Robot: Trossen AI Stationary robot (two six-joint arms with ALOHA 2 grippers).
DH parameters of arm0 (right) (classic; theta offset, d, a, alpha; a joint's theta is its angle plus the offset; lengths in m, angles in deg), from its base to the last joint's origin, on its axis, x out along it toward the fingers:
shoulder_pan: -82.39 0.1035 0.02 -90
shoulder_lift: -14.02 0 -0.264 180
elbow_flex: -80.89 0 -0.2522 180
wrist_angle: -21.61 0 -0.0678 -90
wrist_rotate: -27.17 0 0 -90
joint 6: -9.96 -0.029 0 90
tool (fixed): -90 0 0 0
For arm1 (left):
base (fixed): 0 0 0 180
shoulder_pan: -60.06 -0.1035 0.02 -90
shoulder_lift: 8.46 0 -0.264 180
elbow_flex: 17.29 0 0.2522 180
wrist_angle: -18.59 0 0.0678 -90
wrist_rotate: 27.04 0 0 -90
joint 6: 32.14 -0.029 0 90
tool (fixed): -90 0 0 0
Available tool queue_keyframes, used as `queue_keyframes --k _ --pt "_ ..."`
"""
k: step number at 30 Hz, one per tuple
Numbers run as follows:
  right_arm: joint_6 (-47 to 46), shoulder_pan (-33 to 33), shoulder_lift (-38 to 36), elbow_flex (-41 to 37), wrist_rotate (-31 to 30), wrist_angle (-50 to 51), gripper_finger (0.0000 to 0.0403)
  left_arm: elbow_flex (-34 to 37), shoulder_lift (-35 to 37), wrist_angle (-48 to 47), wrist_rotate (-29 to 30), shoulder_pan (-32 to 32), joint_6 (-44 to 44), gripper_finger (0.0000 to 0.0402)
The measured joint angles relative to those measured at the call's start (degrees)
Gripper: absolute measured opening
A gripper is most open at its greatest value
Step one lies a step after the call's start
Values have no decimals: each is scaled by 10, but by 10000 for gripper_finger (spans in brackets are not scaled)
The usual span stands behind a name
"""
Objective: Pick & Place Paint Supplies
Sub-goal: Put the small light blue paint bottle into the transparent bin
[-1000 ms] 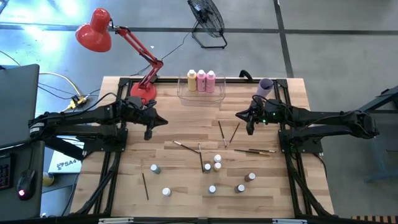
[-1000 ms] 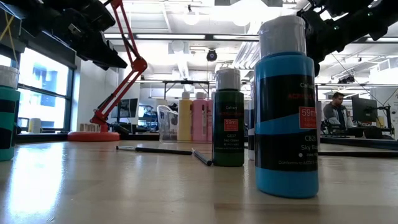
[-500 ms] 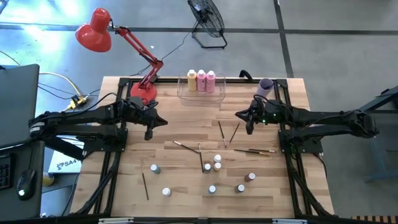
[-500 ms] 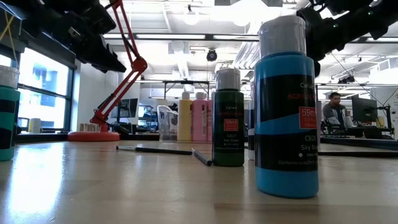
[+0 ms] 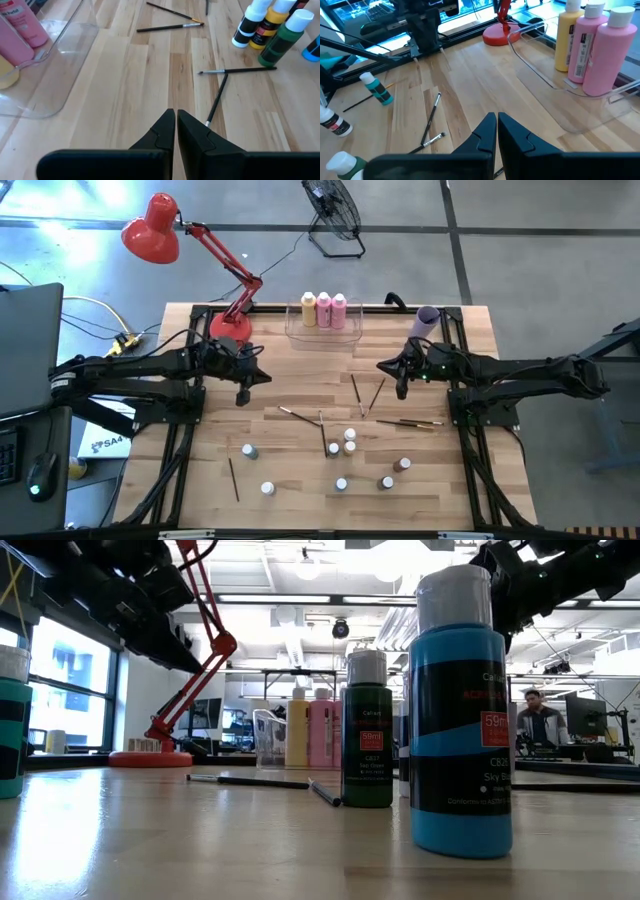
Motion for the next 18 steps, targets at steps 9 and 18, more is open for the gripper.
queue_keyframes --k 9,18 --pt "25 0 0 0 0 0 8 0 0 43 0 0 -1 17" --pt "32 0 0 0 0 0 8 -3 0 70 0 0 -2 17"
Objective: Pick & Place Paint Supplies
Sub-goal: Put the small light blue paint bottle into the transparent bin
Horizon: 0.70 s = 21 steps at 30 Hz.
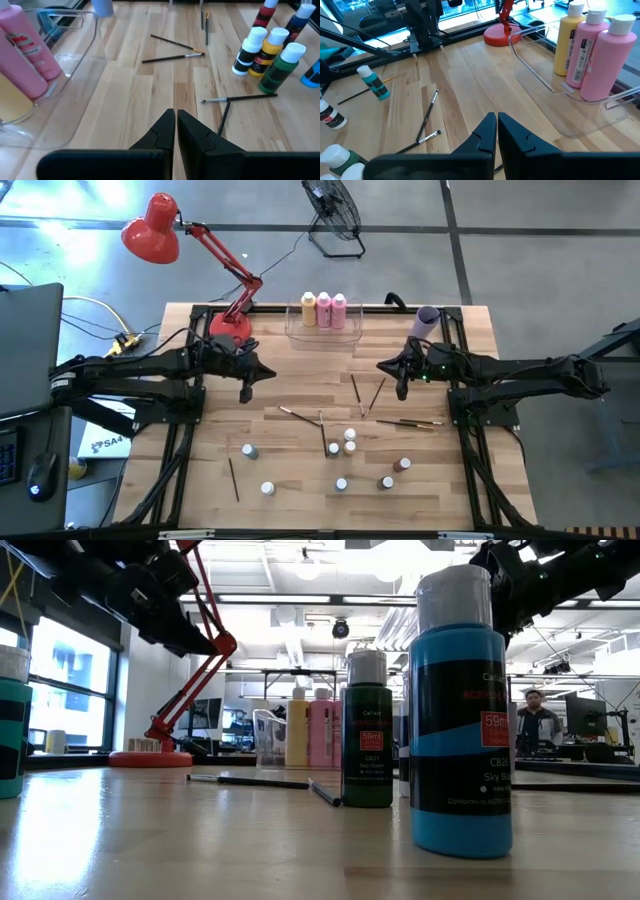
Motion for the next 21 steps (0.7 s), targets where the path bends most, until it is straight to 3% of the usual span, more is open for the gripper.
queue_keyframes --k 11,16,21 --pt "-2 0 0 0 0 0 8 -115 28 -229 -68 0 -25 17" --pt "-4 0 0 0 0 0 8 -128 47 -246 -160 5 -31 17" --pt "-15 0 0 0 0 -1 8 -128 76 -259 -152 79 -30 4"
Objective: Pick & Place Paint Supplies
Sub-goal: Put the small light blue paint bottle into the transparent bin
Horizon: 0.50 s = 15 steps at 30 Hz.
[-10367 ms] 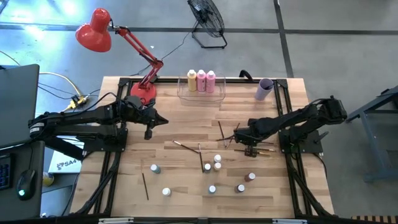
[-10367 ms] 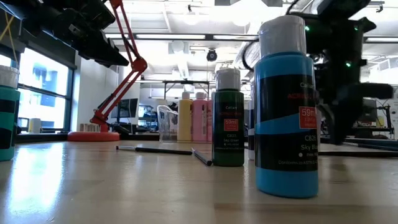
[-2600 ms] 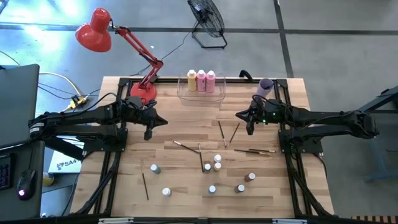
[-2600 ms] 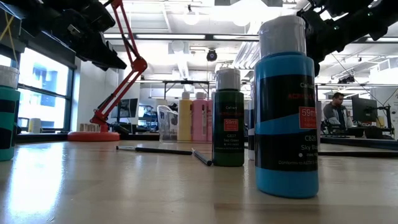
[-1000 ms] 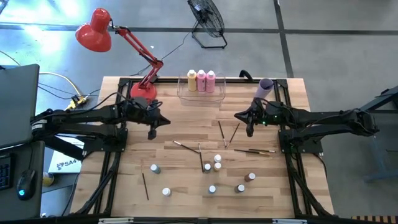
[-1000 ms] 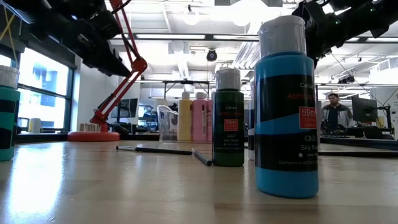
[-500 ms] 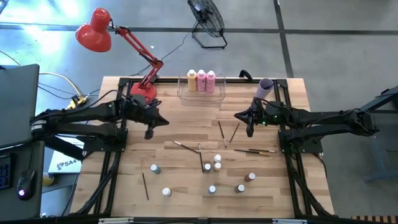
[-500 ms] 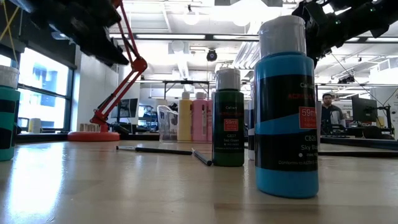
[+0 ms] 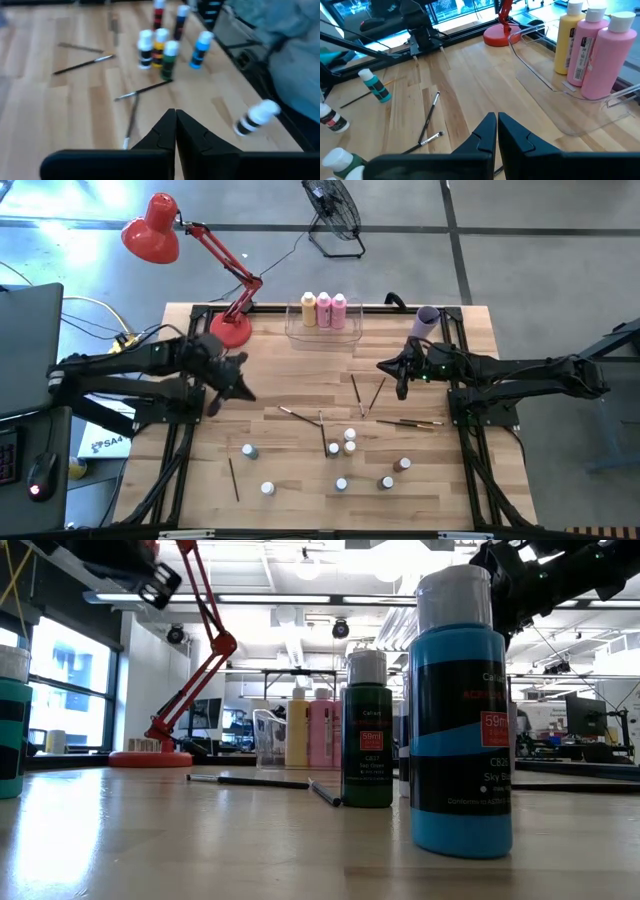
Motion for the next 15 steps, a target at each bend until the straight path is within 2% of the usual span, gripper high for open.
queue_keyframes --k 2,9,15 --pt "-14 0 0 0 0 0 8 0 13 -1 28 46 4 2" --pt "-33 0 0 0 0 0 8 0 36 -20 186 204 28 1" --pt "-33 0 0 0 0 1 8 0 21 -22 217 314 32 1"
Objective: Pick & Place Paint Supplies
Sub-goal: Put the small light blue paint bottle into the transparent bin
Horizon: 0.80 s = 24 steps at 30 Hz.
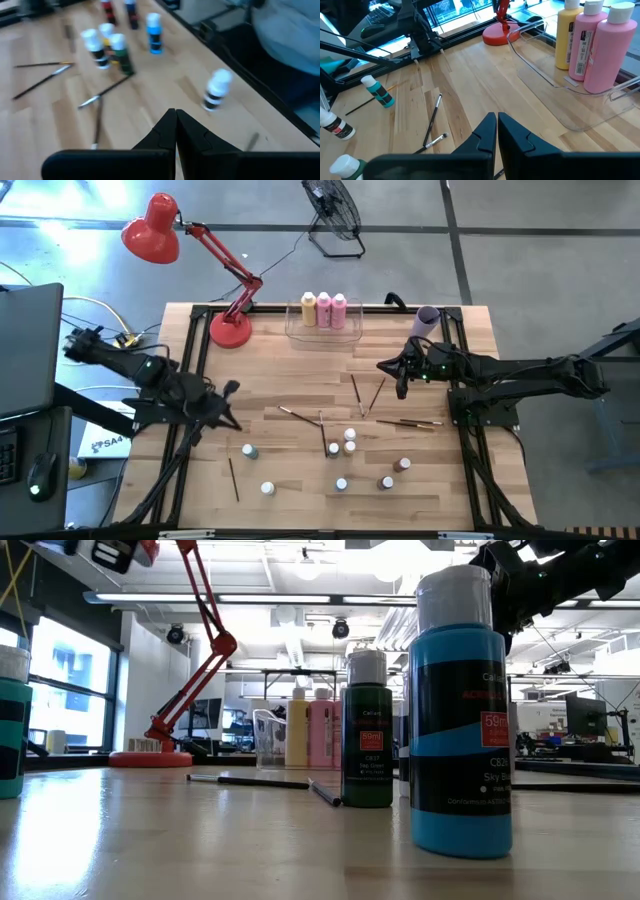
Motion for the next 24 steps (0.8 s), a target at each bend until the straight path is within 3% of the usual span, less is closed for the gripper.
queue_keyframes --k 6,14,18,24 --pt "0 0 0 0 0 0 8 0 -3 -42 14 81 -1 0" --pt "2 0 0 0 0 1 8 0 -8 -49 33 96 2 11" --pt "1 0 0 0 0 1 8 0 -22 -48 44 95 4 42" --pt "-18 0 0 0 0 2 8 0 -53 -49 50 95 30 121"
